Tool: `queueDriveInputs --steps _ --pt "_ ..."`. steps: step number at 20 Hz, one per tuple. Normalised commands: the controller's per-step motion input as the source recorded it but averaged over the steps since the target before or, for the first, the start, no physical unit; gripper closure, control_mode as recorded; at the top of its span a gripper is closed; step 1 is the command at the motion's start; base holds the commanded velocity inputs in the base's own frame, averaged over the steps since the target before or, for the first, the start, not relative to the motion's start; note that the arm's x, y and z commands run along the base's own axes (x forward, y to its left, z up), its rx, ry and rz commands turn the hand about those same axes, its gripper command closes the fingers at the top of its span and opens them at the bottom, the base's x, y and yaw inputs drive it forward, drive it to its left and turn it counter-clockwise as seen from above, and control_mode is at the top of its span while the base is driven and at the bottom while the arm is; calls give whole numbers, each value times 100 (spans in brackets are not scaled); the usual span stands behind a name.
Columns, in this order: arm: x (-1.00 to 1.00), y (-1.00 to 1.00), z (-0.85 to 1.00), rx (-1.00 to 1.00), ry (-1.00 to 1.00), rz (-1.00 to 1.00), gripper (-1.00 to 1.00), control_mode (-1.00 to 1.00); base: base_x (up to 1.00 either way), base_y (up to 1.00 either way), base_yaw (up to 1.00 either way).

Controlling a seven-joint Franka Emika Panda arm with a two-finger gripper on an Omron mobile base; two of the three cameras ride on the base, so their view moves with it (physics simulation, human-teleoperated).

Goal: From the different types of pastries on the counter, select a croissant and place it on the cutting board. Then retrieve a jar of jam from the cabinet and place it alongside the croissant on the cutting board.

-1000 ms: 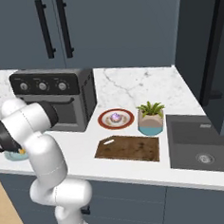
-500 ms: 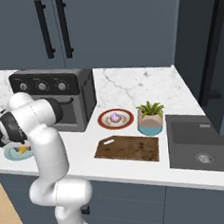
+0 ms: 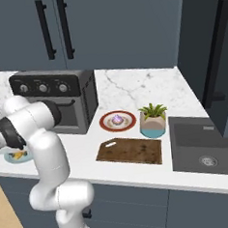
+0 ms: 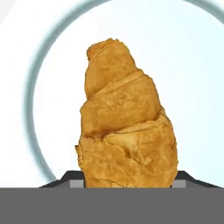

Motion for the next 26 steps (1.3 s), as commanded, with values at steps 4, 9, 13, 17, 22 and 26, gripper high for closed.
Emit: queueDriveInputs --steps 4,9,13,17,22,26 --pt "-22 -5 15 1 -11 -6 100 -100 0 0 0" --pt "3 -2 65 5 -8 -16 100 -100 0 0 0" --pt "0 -40 74 6 0 -8 100 -100 0 0 0" --pt "0 -56 60 4 0 -11 100 -100 0 0 0" --pt "0 -74 45 6 0 -17 100 -100 0 0 0" --pt "0 -87 22 2 0 -16 100 -100 0 0 0"
